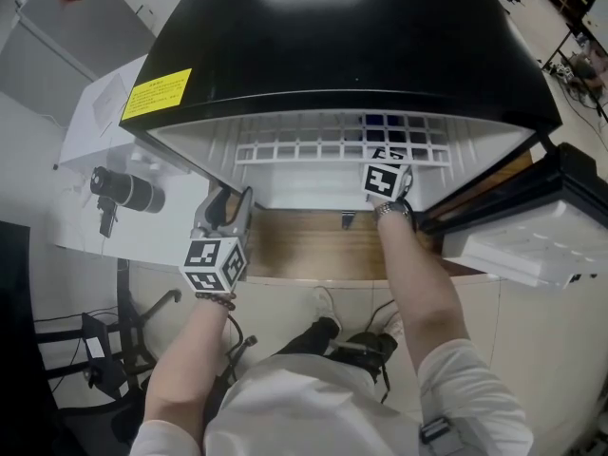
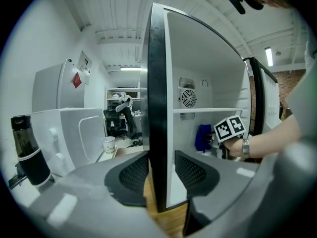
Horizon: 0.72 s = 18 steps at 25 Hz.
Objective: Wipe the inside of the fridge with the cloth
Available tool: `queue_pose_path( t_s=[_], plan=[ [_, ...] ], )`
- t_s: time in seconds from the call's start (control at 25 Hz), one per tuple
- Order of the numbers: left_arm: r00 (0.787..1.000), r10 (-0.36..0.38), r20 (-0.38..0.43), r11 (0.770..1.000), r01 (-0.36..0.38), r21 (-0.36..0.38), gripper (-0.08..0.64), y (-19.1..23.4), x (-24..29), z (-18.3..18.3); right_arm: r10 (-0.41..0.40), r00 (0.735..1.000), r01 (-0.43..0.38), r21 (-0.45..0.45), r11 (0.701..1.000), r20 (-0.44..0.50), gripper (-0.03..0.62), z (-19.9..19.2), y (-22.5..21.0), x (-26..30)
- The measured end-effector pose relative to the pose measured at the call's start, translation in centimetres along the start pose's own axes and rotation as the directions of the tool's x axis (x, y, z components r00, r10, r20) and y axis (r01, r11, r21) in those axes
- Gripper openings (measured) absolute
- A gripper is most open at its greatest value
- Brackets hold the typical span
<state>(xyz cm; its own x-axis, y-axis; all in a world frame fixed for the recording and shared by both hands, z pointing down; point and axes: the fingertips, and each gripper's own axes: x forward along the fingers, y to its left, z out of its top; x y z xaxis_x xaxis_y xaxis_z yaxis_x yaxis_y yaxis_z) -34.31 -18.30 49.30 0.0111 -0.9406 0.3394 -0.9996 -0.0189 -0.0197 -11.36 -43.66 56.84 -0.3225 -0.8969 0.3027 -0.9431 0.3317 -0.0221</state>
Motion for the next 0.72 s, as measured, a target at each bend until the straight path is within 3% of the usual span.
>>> queue_pose_path(
  t_s=[0.24,0.72],
  plan=[
    [1.000,0.005,-0.001,1.000,-0.005,-0.001,0.155,0.1,0.1,0.0,-0.083,0.996,0.084,0.028,0.996,-0.019,0.043,0.0,-1.9,-0.5],
    [1.000,0.000,0.001,1.000,0.000,-0.001,0.155,0.0,0.0,-0.1,-0.161,0.987,0.162,0.067,0.984,-0.030,0.043,-0.1,-4.0,-1.9]
  ],
)
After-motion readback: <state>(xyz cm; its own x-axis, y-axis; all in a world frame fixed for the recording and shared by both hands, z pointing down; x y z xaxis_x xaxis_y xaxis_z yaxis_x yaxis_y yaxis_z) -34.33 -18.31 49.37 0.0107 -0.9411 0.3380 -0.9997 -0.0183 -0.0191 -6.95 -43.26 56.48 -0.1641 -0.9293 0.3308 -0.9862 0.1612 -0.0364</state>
